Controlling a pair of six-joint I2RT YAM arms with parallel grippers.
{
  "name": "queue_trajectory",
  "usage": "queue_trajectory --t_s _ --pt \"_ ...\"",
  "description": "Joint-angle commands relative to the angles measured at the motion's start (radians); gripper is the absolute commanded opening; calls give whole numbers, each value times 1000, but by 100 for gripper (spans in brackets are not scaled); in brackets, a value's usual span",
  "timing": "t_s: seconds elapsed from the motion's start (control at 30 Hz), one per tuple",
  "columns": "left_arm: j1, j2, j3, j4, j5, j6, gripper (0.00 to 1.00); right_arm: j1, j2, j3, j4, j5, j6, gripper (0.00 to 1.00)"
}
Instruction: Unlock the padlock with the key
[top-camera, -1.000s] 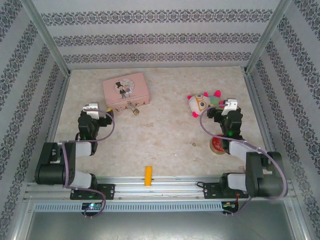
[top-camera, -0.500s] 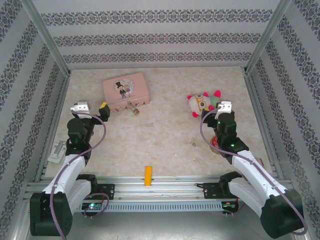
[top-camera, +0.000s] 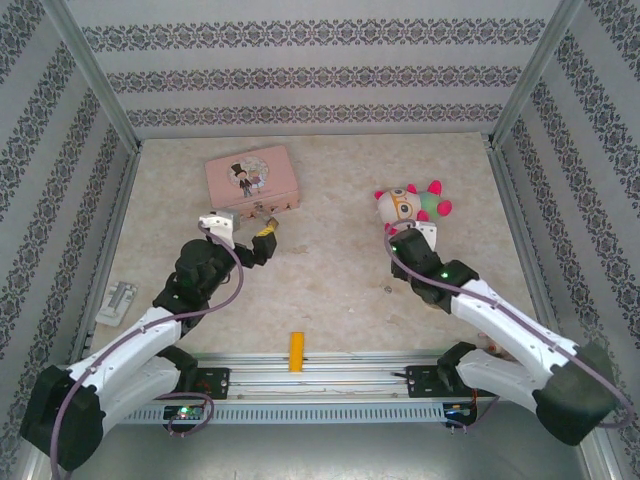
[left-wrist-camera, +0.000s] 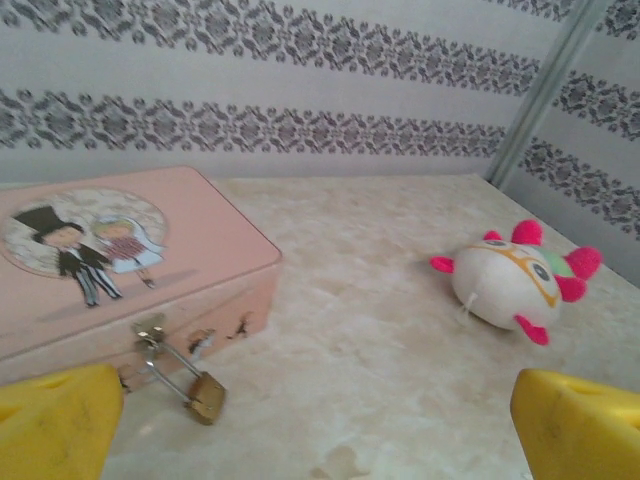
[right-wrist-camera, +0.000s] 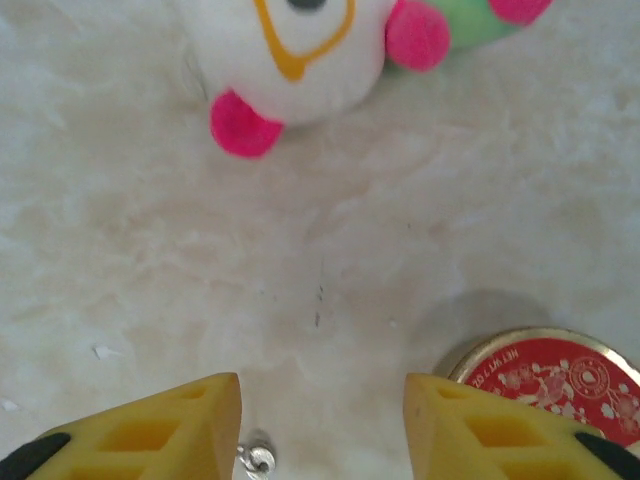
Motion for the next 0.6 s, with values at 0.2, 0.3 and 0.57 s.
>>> queue_trajectory --t_s 0.2,0.3,0.57 --pt "-14 114 27 97 -47 -137 99 18 199 100 -168 -111 247 31" --pt "-14 122 38 77 -64 -130 99 19 264 120 -192 -135 282 30" --pt "-14 162 46 75 -74 -133 99 37 408 158 -182 -176 352 26"
